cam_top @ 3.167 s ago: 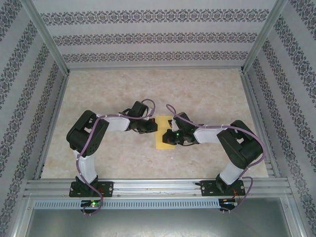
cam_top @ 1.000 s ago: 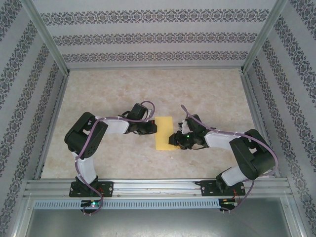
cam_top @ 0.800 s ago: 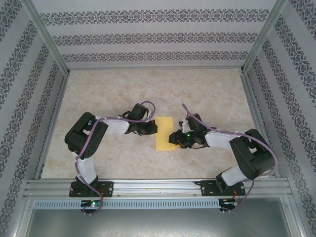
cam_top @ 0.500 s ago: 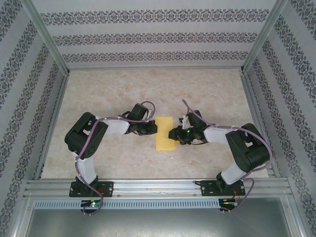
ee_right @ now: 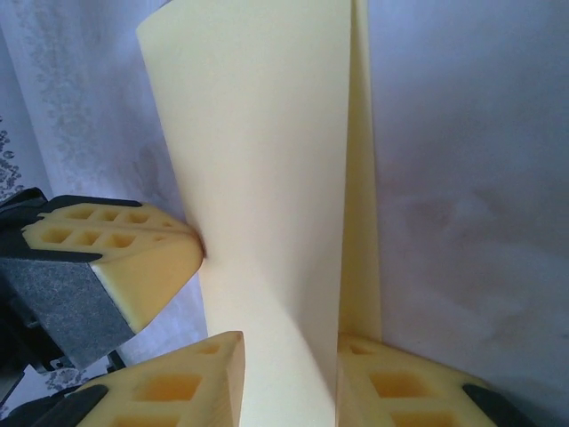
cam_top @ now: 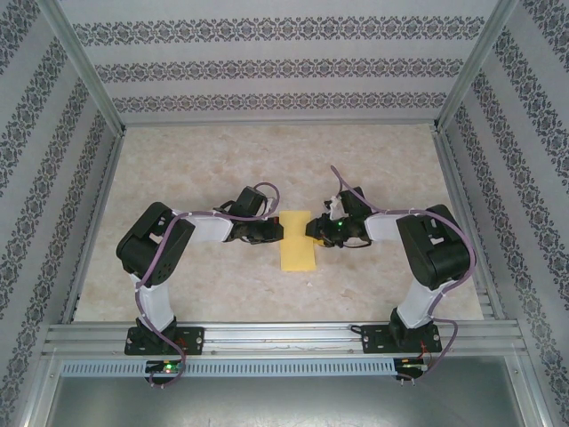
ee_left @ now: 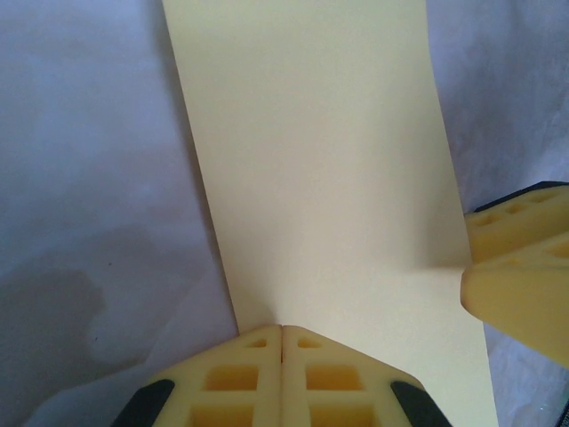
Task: Fold a paper plane with a square sheet of paper (fold left side to right side)
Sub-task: Fold the triangle a second time at the center of the table.
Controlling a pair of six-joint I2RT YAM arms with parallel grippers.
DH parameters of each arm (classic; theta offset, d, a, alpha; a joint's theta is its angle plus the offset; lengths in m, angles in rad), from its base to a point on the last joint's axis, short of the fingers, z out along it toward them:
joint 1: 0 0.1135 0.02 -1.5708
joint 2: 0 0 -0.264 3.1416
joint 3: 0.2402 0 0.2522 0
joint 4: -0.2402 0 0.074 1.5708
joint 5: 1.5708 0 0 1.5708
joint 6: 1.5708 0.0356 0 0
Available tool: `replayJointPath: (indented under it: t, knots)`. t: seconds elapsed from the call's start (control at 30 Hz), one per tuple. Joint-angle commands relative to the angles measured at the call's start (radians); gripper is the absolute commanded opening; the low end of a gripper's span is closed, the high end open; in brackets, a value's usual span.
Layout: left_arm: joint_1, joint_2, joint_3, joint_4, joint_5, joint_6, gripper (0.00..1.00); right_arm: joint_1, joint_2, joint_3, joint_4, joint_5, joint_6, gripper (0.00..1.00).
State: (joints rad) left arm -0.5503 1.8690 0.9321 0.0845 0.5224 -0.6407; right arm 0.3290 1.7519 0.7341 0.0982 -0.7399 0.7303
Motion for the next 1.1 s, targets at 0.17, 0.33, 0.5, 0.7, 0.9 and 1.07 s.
replayJointPath:
  t: [0.17,0.33,0.5,0.7,0.9,1.07]
  knots:
    - [-0.023,-0.029,0.006,-0.074,-0.015,0.017,0.01,-0.018,0.025,0.022,0.004,-0.029,-0.037,0.16]
    - [-0.022,-0.09,0.034,-0.113,-0.04,0.067,0.17,-0.019,-0.006,0.014,-0.025,-0.028,-0.03,0.08]
    - [-0.054,-0.214,0.031,-0.181,-0.116,0.183,0.26,-0.018,-0.029,0.001,-0.038,-0.038,0.002,0.04]
    - [-0.169,-0.337,-0.027,-0.22,-0.218,0.278,0.38,-0.018,-0.054,-0.01,-0.055,-0.032,0.016,0.02]
    - [-0.336,-0.37,-0.043,-0.237,-0.349,0.348,0.5,-0.018,-0.066,-0.011,-0.058,-0.034,0.028,0.02]
    - [-0.45,-0.312,0.011,-0.266,-0.456,0.398,0.57,-0.017,-0.069,-0.013,-0.055,-0.029,0.037,0.02]
